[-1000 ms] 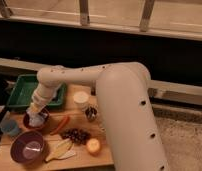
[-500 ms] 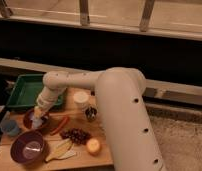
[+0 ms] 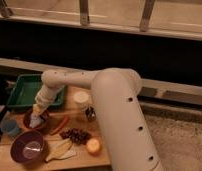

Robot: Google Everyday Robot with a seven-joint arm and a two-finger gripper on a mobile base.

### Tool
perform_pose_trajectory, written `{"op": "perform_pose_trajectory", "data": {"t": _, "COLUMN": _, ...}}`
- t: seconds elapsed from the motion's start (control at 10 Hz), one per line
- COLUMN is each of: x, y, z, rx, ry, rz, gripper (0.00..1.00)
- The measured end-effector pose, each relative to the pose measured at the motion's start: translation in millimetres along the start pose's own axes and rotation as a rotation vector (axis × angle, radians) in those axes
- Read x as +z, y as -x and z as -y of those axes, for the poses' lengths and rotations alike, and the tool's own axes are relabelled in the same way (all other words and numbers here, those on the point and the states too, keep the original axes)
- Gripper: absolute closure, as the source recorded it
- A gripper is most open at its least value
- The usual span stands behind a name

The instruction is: Wipe red bowl with towel

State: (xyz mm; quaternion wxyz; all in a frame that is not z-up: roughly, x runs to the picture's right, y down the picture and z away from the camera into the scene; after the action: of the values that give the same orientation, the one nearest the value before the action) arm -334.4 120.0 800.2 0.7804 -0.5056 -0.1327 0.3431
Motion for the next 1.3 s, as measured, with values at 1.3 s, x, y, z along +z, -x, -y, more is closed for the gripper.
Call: {"op": "perform_pose_trajectory", "data": {"t": 1.3, "x": 7.3, "y": -16.1, "z": -5.5, "rx": -0.017, "ry": 0.018, "rz": -0.087, "gripper": 1.00}}
